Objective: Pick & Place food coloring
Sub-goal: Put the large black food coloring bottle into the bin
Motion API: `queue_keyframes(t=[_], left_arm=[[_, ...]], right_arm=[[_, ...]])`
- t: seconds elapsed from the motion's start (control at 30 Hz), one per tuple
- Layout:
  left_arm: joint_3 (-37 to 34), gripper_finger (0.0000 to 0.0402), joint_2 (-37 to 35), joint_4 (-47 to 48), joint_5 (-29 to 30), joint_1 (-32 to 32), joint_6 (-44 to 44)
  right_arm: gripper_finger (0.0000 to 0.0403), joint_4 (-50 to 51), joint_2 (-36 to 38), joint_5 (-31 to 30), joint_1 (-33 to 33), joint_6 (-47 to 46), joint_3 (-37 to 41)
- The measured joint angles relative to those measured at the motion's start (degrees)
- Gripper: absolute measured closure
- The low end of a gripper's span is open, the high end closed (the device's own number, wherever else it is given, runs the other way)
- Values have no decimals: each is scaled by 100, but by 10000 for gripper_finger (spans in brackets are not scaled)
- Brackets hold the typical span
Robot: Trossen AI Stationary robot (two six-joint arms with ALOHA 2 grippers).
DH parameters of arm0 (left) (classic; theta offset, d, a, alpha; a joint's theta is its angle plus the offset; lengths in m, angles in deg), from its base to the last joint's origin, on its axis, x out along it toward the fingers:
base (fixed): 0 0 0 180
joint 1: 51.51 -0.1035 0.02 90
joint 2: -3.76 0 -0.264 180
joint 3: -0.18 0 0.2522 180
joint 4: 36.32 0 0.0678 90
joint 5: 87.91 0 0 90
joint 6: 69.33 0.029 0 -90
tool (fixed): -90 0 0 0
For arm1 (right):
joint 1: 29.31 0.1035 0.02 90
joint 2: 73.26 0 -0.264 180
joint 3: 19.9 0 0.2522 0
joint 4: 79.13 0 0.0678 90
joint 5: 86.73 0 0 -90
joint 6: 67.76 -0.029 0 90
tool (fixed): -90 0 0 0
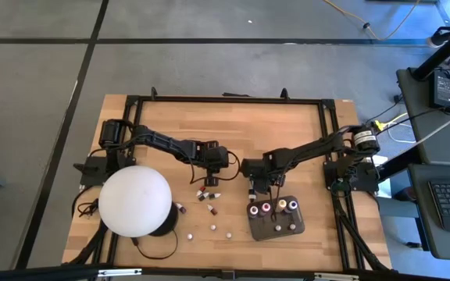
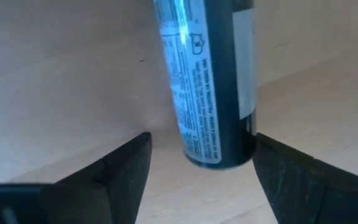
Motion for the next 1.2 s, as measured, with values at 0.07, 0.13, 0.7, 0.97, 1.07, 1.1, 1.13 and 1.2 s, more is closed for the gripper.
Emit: queue_keyframes(t=[0.07,0.13,0.7,0.97,1.07,1.1,1.13,1.2], left_arm=[[0,378,0,-4,0,0,2],[0,379,0,-2,0,-1,2],[0,381,0,-12,1,0,2],[0,377,0,-39,0,0,2],[1,380,0,-44,2,-1,2],[0,381,0,-45,0,0,2],[0,381,0,-44,2,0,2],[0,381,0,-44,0,0,2]], right_arm=[[134,17,-6,-10,-1,-182,0],[148,31,-9,-7,-1,-280,3],[367,-7,18,791,-109,-1929,43],[366,-95,72,977,-196,-1924,32],[352,-83,75,614,-194,-1924,32],[349,-92,75,498,-191,-1922,32],[346,-111,77,431,-189,-1911,32],[338,-200,77,437,-194,-1813,32]])
